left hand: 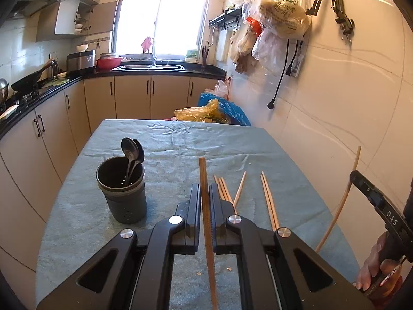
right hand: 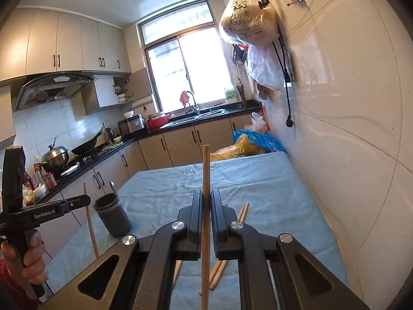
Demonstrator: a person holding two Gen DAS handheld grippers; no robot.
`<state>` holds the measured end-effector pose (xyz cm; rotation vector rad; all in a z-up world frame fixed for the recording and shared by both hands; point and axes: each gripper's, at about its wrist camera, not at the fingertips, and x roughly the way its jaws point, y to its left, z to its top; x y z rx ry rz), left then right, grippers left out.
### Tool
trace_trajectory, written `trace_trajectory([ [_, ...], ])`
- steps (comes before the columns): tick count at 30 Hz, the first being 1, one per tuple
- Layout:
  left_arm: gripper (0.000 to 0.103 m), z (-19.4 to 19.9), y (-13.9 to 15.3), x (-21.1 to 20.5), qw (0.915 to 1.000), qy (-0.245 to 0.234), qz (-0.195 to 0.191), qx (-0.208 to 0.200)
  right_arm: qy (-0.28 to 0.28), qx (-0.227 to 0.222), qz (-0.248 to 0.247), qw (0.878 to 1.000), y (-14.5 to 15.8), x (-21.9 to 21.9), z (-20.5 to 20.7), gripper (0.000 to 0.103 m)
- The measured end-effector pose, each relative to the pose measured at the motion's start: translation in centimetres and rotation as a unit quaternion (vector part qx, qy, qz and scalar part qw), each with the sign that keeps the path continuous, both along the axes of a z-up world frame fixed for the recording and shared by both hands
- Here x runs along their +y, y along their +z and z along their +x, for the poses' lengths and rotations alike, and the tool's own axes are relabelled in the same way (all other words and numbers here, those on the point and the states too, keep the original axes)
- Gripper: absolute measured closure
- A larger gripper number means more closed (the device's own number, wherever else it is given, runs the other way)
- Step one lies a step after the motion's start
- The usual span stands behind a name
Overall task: Organize utensils
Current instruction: 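Lift both chopsticks upright and carry them over the black holder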
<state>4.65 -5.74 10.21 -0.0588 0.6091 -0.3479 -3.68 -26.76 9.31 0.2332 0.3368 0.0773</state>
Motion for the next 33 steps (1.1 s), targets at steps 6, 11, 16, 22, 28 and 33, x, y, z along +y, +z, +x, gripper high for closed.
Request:
trace_trajectory([
  [6,0.097,-0.4,0.6,1.3,0.9999,0.012,-0.009,-0.003,-0.001,0.000,0.002,1.000,0.1,0.9,-0.2,0.097],
  [11,0.097,-0.7,1.3,2.2,0.9997,0.017,-0.014,-0.012,0.003,-0.003,0.004,1.000,0.6,1.3,0.2,0.097],
  [16,0.097,-1.2,2.1,3.1,0.9994,0.022,-0.017,-0.019,0.011,-0.003,0.017,1.000,1.0,1.6,0.6,0.097],
  [22,0.097,-1.7,3.2,4.0,0.9988,0.029,-0.020,-0.034,0.018,-0.008,0.031,0.999,1.8,2.5,1.6,0.097],
  [28,0.097,-1.8,4.7,5.2,0.9980,0.036,-0.023,-0.046,0.032,-0.013,0.031,0.999,2.6,4.0,2.6,0.097],
  [33,0.097,-1.8,6.7,6.6,0.9969,0.042,-0.031,-0.059,0.048,-0.018,0.033,0.998,3.9,5.9,4.0,0.097],
])
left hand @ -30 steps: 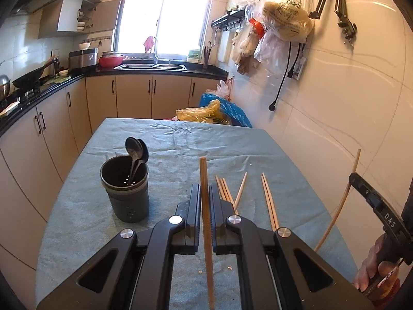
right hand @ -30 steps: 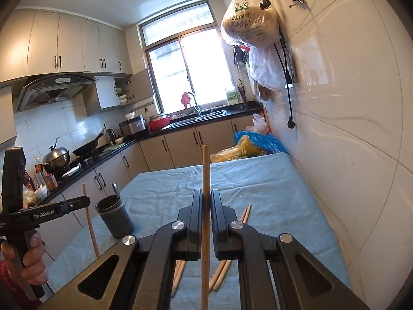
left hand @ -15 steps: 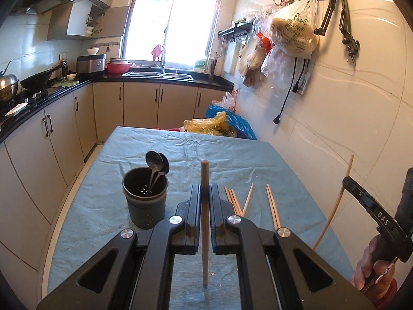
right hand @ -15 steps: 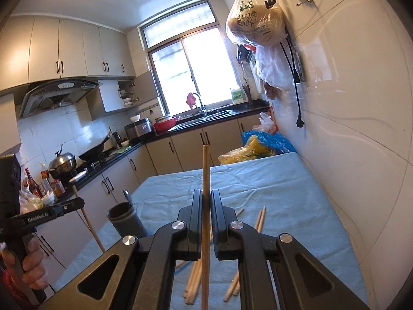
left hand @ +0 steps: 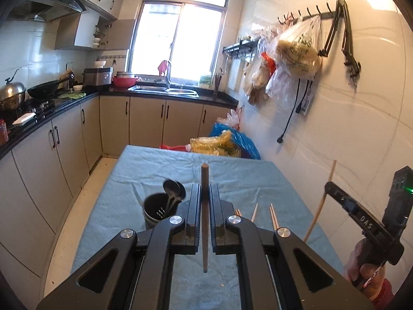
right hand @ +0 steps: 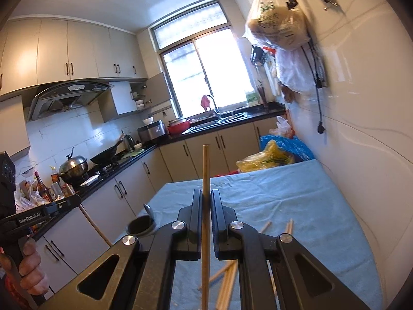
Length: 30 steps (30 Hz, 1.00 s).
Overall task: Organize utensils
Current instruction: 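Lift both chopsticks upright and carry them over the black holder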
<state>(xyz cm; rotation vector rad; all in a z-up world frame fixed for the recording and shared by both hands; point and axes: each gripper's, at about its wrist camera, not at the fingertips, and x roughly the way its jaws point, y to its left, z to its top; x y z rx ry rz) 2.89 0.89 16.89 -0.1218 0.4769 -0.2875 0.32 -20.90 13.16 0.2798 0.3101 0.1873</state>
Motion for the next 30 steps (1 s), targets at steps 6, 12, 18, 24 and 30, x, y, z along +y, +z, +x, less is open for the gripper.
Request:
trace_trajectory([
  [6,0.097,0.2,2.8,2.1,0.9996,0.018,-0.003,-0.024,0.030,-0.011,0.002,0.999,1.9,3.0,2.3,0.096],
  [12,0.097,1.1,6.4,4.1,0.9976,0.039,-0.011,-0.056,0.051,-0.039,-0.004,0.998,4.7,6.7,5.1,0.097],
  [18,0.097,4.0,8.6,5.1,0.9961,0.053,-0.017,-0.069,0.061,-0.061,0.014,0.996,6.8,9.8,8.5,0.096],
  [24,0.097,7.3,7.5,6.3,0.9963,0.059,-0.032,-0.053,0.051,-0.072,0.012,0.996,6.8,12.5,12.0,0.096],
  [30,0.097,10.5,4.3,7.8,0.9959,0.073,-0.044,-0.031,0.044,-0.062,0.012,0.997,4.8,14.5,15.1,0.096],
])
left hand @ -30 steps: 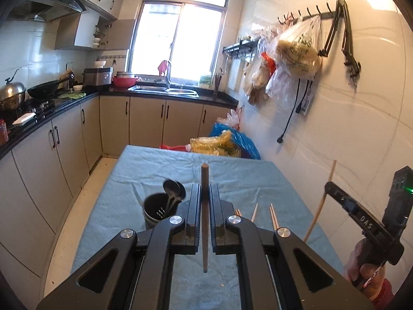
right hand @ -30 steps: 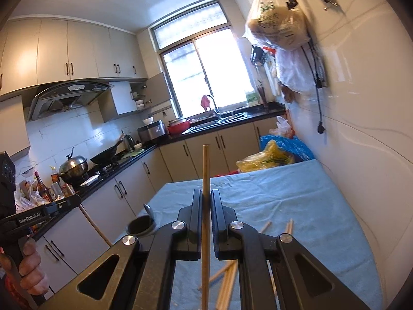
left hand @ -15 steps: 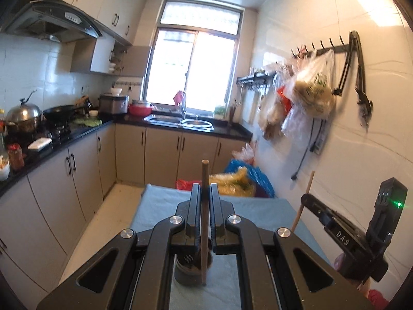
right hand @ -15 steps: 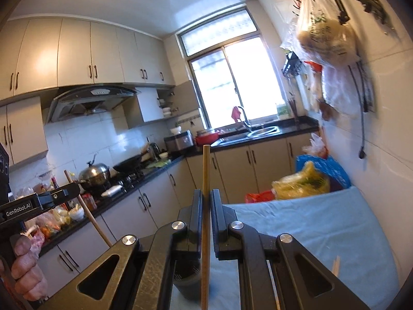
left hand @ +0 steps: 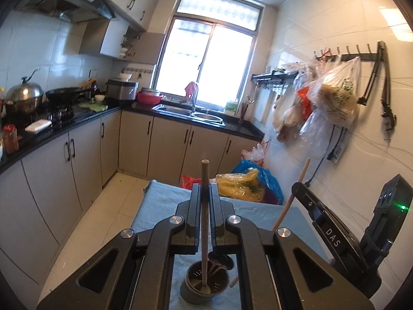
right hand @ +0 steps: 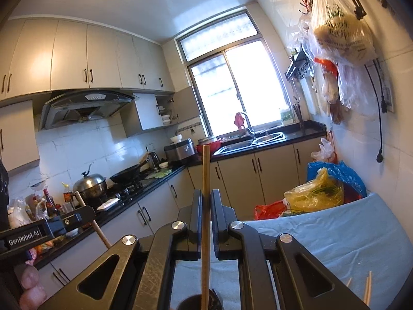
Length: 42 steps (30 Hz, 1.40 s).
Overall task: Organize utensils
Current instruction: 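Lift both chopsticks upright and carry them over the black holder, then open both tools to drop the chopsticks into the black holder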
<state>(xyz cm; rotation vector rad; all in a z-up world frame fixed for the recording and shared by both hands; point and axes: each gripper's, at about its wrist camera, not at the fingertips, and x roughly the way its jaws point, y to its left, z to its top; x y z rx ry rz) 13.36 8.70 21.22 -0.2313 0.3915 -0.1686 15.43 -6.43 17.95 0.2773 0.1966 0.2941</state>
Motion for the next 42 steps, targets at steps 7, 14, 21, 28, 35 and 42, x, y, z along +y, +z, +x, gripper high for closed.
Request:
trace_trajectory([
  [7,0.097,2.5,-3.6,1.0,0.9993,0.004,-0.019,0.033,-0.009,0.024,-0.016,1.000,-3.2,1.1,2.6,0.096],
  [14,0.097,3.1,-6.5,1.5,0.9977,-0.001,-0.025,0.063,0.004,0.055,-0.030,0.998,-5.7,1.1,2.5,0.096],
  [21,0.097,3.1,-7.9,0.9,0.9960,-0.016,-0.021,0.085,0.033,0.116,-0.011,0.993,-8.3,0.4,3.1,0.096],
  [28,0.097,2.8,-8.4,0.8,0.9946,-0.020,-0.025,0.098,0.059,0.156,-0.006,0.986,-9.5,0.0,3.3,0.094],
  [35,0.082,1.5,-7.2,0.4,0.9959,-0.018,-0.025,0.085,0.058,0.128,-0.007,0.990,-7.0,-1.0,0.8,0.074],
  [42,0.081,-1.4,-5.5,-0.4,0.9981,-0.019,-0.011,0.058,0.057,0.098,0.004,0.994,-4.6,-2.6,-2.7,0.074],
])
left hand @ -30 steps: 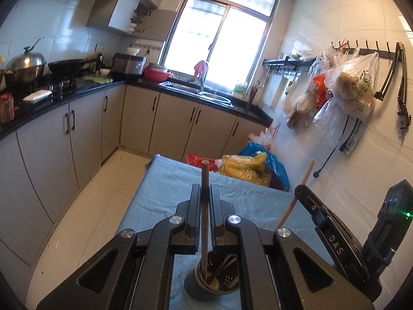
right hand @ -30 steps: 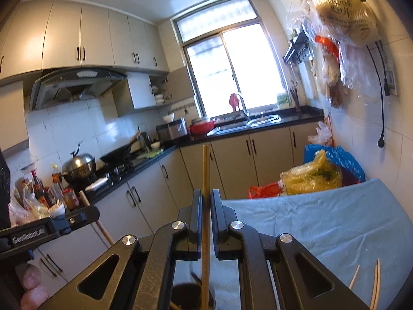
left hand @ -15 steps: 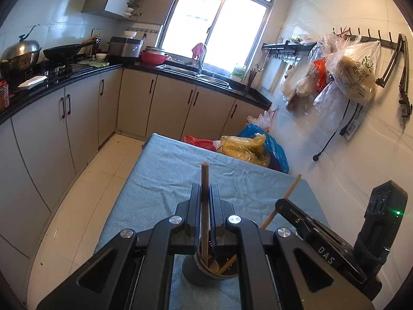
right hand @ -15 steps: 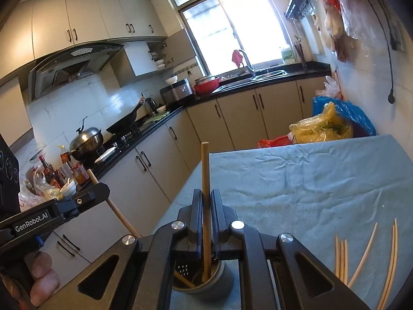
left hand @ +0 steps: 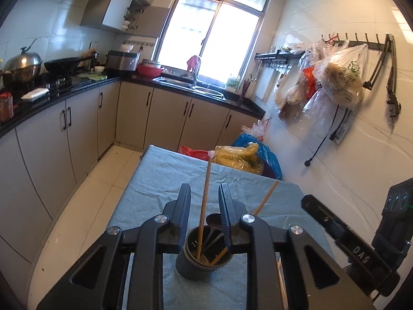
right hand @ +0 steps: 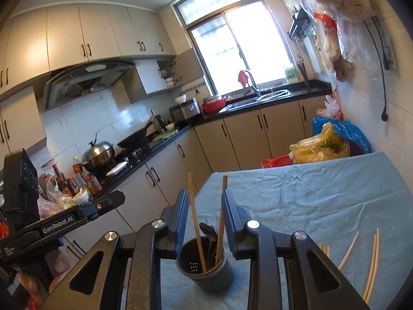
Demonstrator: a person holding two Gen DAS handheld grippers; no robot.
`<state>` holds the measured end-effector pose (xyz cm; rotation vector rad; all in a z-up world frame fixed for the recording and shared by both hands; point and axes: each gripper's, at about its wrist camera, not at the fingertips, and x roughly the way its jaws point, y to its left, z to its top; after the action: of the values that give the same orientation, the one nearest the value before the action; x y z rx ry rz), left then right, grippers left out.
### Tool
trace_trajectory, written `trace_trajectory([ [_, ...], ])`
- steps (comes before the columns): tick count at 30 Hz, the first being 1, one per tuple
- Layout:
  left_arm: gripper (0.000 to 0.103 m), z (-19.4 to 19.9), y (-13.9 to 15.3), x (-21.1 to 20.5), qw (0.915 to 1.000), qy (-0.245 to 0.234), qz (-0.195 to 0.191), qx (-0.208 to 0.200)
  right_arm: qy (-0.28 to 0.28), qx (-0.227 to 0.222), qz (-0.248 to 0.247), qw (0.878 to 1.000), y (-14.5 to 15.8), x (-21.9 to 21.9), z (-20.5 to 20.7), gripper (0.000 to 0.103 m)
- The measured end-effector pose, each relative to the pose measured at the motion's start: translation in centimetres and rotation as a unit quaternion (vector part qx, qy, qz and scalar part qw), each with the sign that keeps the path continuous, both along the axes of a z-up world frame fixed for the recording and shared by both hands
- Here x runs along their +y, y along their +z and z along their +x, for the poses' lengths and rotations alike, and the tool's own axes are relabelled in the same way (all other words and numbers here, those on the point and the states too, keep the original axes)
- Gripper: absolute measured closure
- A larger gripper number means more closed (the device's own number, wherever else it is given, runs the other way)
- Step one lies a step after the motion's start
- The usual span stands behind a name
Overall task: Organize utensils
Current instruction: 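Open both tools to drop the chopsticks into the black holder, then move both open tools back toward the remaining chopsticks on the table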
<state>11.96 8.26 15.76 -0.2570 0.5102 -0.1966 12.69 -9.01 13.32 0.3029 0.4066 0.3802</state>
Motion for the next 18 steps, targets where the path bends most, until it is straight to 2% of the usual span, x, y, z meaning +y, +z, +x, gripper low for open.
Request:
trace_trajectory([
  [2,0.076,-0.8,0.1,-0.3,1.0000,0.003,0.007,-0.006,-0.004,-0.004,0.002,1.000,0.3,-0.4,-1.0,0.074],
  [8,0.075,-3.8,-1.2,-2.0,0.9994,0.006,0.033,-0.006,-0.015,-0.008,-0.002,1.000,-0.3,-2.4,-4.4,0.074],
  [12,0.071,-5.5,-3.5,-3.8,0.9986,0.003,0.052,0.010,-0.017,0.007,-0.004,1.000,-2.0,-3.7,-6.4,0.074],
  [18,0.070,-7.1,-8.6,-7.3,0.9950,-0.005,0.083,0.055,-0.030,0.030,-0.016,0.999,-5.4,-5.4,-9.1,0.074],
])
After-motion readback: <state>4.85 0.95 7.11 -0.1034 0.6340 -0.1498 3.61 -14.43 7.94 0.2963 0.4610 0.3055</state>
